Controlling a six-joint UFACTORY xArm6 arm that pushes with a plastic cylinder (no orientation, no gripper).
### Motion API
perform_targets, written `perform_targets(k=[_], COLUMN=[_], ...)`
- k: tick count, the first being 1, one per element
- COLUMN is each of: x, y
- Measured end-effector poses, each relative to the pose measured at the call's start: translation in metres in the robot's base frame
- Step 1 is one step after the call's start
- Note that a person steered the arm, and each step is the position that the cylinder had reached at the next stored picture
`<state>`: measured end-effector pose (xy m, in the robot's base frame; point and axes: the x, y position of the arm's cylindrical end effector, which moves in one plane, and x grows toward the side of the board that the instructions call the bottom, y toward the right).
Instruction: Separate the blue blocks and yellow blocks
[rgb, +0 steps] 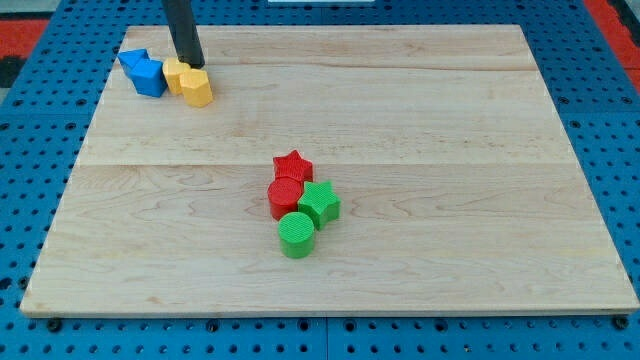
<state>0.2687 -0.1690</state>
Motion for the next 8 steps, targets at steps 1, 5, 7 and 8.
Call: perform_targets(k=[1, 5, 7, 8], x=[-0.054, 0.023, 0.039, -0.021], y=[0.004, -0.043, 0.011, -0.004])
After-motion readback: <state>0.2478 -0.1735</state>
